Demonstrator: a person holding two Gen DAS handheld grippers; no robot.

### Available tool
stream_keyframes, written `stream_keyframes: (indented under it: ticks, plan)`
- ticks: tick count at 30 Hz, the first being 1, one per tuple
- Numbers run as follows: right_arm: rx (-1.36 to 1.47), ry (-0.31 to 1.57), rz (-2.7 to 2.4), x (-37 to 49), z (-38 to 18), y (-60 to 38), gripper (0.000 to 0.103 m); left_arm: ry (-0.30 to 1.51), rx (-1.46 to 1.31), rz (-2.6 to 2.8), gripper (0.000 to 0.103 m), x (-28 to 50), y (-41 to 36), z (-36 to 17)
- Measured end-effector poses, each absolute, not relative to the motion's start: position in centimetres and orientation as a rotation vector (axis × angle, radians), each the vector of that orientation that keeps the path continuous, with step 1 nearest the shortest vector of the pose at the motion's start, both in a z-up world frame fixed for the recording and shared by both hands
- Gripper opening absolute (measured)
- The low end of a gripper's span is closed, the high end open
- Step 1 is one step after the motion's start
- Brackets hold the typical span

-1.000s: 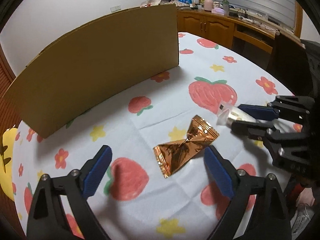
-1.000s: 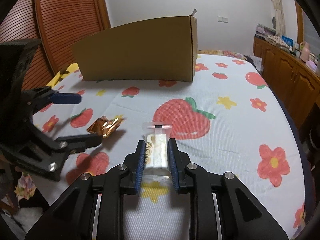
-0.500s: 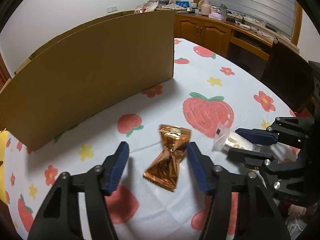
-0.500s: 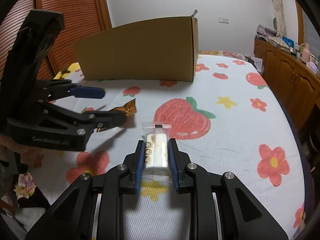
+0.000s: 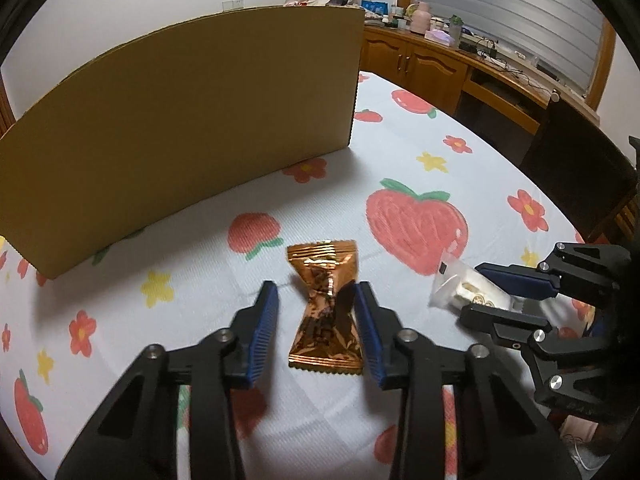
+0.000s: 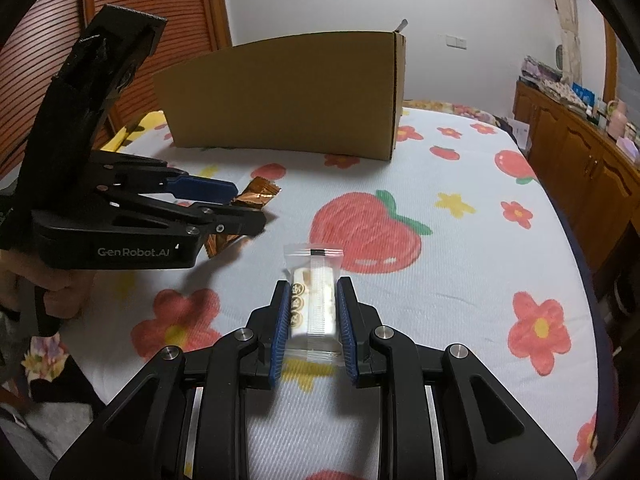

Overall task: Organize snacks
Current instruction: 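Grasp the clear packet with the right tool while the left tool grasps the gold candy, then lift the clear packet and gold candy and carry them over the box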

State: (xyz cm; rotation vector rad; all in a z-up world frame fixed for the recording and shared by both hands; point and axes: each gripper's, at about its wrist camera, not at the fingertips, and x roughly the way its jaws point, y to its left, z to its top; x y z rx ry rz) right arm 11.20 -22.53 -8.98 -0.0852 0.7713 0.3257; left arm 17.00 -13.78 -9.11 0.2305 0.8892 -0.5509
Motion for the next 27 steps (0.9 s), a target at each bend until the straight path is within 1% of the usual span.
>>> stream_keyframes:
  ticks: [1, 4, 20, 27]
  plan:
    - [-0.087, 0.773, 0.325, 11.2, -9.0, -22.5, 0.020, 0.886, 0.232, -0.549, 0.021, 16.9, -13.7, -9.1]
    - [-0.090, 0.774, 0.326, 11.2, -9.0, -22.5, 0.020, 0.884, 0.214, -0.554, 0.018, 16.8, -13.5, -9.1]
    - [-0.051, 0.770, 0.333, 11.0, -8.8, -22.7, 0.019, 0.793, 0.112, -0.532, 0.018, 14.8, -10.2, -6.5]
    - [-0.048, 0.745, 0.340, 10.9, -7.7, -22.5, 0.020, 0.762, 0.075, -0.508, 0.018, 14.0, -8.3, -5.4]
